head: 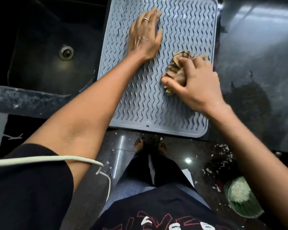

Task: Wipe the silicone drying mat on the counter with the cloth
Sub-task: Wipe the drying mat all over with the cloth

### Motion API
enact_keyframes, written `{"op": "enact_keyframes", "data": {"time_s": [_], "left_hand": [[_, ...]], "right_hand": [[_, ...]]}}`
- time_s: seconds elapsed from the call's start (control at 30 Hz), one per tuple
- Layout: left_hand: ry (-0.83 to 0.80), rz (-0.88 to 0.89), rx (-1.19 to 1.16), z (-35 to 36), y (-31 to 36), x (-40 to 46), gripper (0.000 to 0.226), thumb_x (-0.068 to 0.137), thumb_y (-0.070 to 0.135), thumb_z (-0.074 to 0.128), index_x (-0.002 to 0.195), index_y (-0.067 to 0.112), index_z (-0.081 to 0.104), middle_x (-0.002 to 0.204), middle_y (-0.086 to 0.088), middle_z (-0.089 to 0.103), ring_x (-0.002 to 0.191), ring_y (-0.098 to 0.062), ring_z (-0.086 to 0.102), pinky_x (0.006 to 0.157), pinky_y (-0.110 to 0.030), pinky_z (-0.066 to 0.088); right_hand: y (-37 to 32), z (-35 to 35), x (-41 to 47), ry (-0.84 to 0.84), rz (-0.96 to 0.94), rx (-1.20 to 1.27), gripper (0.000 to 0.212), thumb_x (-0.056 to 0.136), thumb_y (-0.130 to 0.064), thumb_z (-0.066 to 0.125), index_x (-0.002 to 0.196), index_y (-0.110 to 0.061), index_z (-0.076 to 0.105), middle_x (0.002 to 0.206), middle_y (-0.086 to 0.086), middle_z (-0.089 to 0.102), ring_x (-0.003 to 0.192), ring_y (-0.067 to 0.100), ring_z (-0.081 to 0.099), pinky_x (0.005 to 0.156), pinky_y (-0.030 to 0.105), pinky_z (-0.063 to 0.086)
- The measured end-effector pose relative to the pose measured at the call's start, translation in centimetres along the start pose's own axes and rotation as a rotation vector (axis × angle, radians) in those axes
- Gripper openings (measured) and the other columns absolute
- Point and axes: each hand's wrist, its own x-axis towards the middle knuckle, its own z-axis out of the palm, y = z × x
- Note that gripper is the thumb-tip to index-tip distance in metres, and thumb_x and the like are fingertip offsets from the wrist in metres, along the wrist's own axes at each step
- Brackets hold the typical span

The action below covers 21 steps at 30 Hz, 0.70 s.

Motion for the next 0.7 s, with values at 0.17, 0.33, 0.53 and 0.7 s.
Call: {"op": "enact_keyframes", "data": {"time_s": [0.17, 0.33, 0.53, 0.7], "left_hand": [[-0.058, 0.016, 0.003, -0.2, -2.0, 3.1, 0.055, 0.1, 0.04, 0.03, 0.151, 0.022, 0.021, 0.161, -0.002, 0.015, 0.148, -0.021, 0.012, 0.119, -0.043, 0.004], [-0.038, 0.063, 0.035, 0.1, -2.5, 3.4, 0.055, 0.1, 0.042, 0.026, 0.152, 0.025, 0.019, 0.162, 0.002, 0.015, 0.149, -0.017, 0.01, 0.121, -0.041, 0.001], [-0.033, 0.032, 0.071, 0.2, -2.7, 4.1, 0.053, 0.102, 0.034, 0.026, 0.153, 0.027, 0.015, 0.162, 0.003, 0.011, 0.149, -0.015, 0.007, 0.122, -0.042, 0.0], [0.005, 0.025, 0.04, 0.3, -2.6, 3.9, 0.052, 0.101, 0.035, 0.027, 0.152, 0.03, 0.019, 0.161, 0.007, 0.015, 0.149, -0.013, 0.009, 0.122, -0.039, 0.003]], "right_hand": [[0.2, 1.4, 0.1, 0.061, -0.036, -0.216, 0.065, 0.081, -0.04, 0.061, 0.135, -0.011, 0.04, 0.126, 0.017, 0.048, 0.115, 0.037, 0.04, 0.082, 0.049, 0.042], [0.5, -0.6, 2.5, 0.044, 0.014, 0.218, 0.042, 0.073, -0.019, 0.067, 0.113, -0.008, 0.059, 0.107, 0.013, 0.058, 0.103, 0.029, 0.052, 0.082, 0.039, 0.046], [0.6, -3.3, 12.4, 0.345, 0.068, 0.458, 0.043, 0.07, -0.032, 0.058, 0.112, -0.023, 0.06, 0.107, 0.002, 0.062, 0.098, 0.017, 0.056, 0.082, 0.033, 0.048], [1.4, -0.4, 20.4, 0.178, -0.078, -0.005, 0.047, 0.083, -0.042, 0.053, 0.128, -0.028, 0.048, 0.135, 0.003, 0.043, 0.124, 0.027, 0.035, 0.099, 0.047, 0.03]]}}
